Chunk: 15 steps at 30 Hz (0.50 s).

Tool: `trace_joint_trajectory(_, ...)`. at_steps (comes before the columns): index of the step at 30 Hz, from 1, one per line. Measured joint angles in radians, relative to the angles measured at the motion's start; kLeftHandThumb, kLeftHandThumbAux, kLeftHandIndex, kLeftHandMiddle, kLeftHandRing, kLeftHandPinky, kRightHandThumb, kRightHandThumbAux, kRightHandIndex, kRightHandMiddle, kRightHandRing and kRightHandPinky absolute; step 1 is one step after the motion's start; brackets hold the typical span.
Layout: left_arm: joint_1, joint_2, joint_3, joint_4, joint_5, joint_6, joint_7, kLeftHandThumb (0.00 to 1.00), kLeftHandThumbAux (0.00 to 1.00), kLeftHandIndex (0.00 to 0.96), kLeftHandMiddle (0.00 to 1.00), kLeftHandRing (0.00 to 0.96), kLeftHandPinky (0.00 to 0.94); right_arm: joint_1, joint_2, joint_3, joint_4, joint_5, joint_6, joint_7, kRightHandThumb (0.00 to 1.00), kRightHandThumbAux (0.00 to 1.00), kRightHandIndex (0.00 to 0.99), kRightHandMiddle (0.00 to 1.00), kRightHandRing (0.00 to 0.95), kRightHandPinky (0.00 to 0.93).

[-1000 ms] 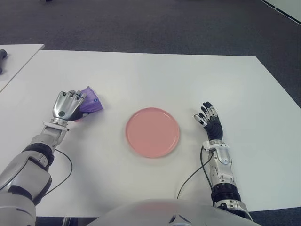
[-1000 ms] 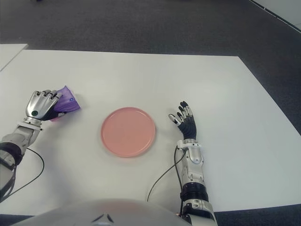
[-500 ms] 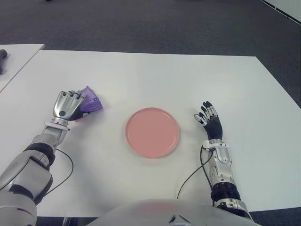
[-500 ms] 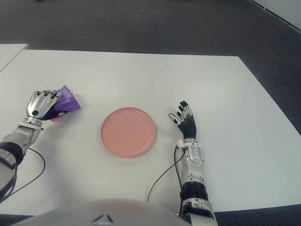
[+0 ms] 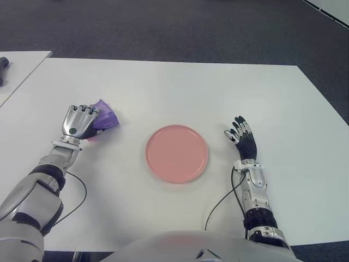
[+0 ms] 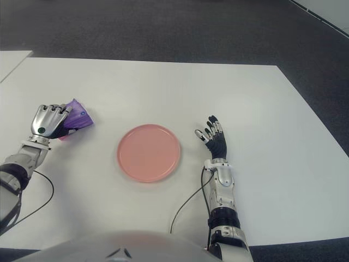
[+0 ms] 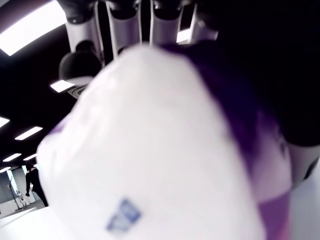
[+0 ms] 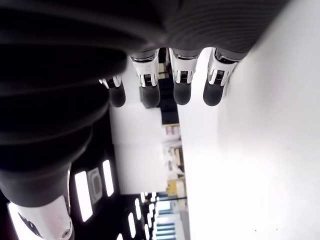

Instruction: Put the tissue paper into the plate.

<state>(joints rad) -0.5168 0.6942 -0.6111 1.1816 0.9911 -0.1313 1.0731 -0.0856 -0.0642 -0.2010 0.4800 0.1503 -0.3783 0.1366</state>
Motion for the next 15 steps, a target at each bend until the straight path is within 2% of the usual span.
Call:
trace_joint_trajectory(7, -0.013, 0.038, 0.012, -0.060, -0.002, -0.014, -0.017, 0.853, 0.667, 0.400, 0.548, 0.842, 0.814, -0.011, -0.002, -0.001, 0.017, 0.000, -0.007, 0.000, 0.129, 0.741, 0.000, 0.011, 0.010, 0.050)
trace_joint_trajectory(15, -0.016, 0.100, 0.088, -0.277, -0.010, 0.029, -0.065, 0.853, 0.668, 0.400, 0.547, 0.840, 0.814, -0.027, -0.005, -0.003, 0.037, 0.000, -0.013, 0.000, 0.129, 0.741, 0.000, 0.011, 0.010, 0.050)
